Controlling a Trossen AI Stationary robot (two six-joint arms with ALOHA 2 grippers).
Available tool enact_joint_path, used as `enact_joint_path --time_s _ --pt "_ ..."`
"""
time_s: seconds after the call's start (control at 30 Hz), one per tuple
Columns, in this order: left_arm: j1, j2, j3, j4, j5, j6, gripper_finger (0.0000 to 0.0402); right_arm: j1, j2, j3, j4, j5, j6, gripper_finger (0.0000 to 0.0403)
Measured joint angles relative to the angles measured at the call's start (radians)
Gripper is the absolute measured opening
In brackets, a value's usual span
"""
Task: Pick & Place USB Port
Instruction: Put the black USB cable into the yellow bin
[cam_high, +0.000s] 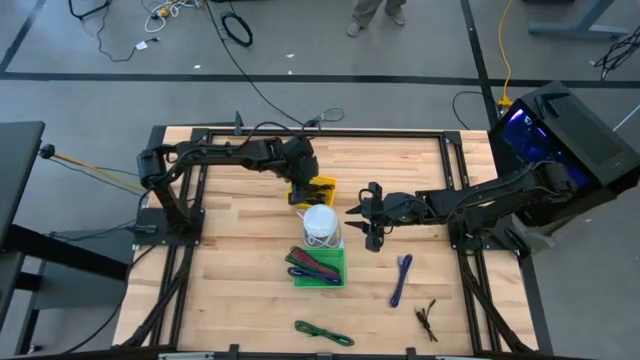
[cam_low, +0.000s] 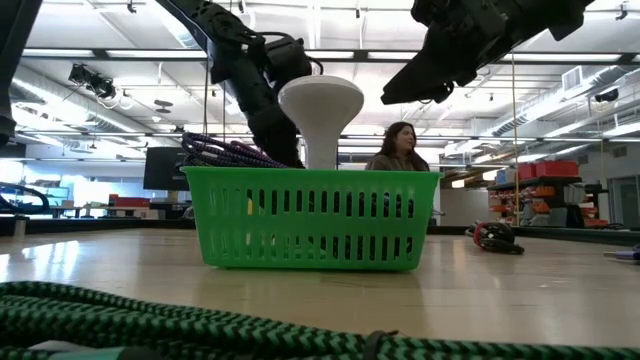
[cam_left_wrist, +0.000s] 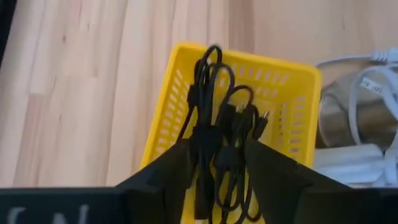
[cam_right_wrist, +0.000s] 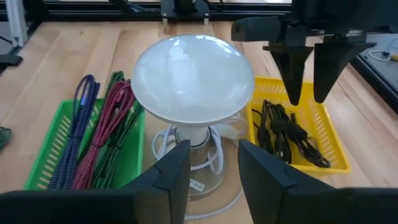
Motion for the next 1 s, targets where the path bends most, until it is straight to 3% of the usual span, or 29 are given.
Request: enact_joint_path --time_s 0.13,0.33,0.47,0.6,0.7,0.83,1.0 --pt "0.000 -0.009 0.000 0.024 -0.020 0.000 0.0183 0.000 0.000 0.000 -0.001 0.000 0.000 0.0135" --pt "0.006 -0.059 0.001 0.017 -0.208 0.011 0.0179 0.000 0.000 0.000 -0.007 0.001 0.000 0.0135" --pt "0.042 -0.095 0.001 -0.110 -0.275 -0.032 0.0172 -0.002 0.000 0.000 -0.037 0.101 -0.011 0.0135" --pt "0.085 -0.102 0.001 -0.301 -0.234 -0.126 0.0166 -0.033 0.000 0.000 -0.135 0.254 0.036 0.0135" --pt "0.104 -0.102 0.001 -0.417 -0.136 -0.160 0.0165 -0.071 -0.009 0.000 -0.242 0.293 0.110 0.0135" --pt "0.105 -0.109 0.000 -0.417 -0.026 -0.171 0.0165 -0.125 -0.015 0.001 -0.424 0.314 0.237 0.0135" --pt "0.108 -0.163 -0.005 -0.322 0.008 -0.154 0.0165 -0.141 -0.015 0.001 -0.685 0.290 0.467 0.0135"
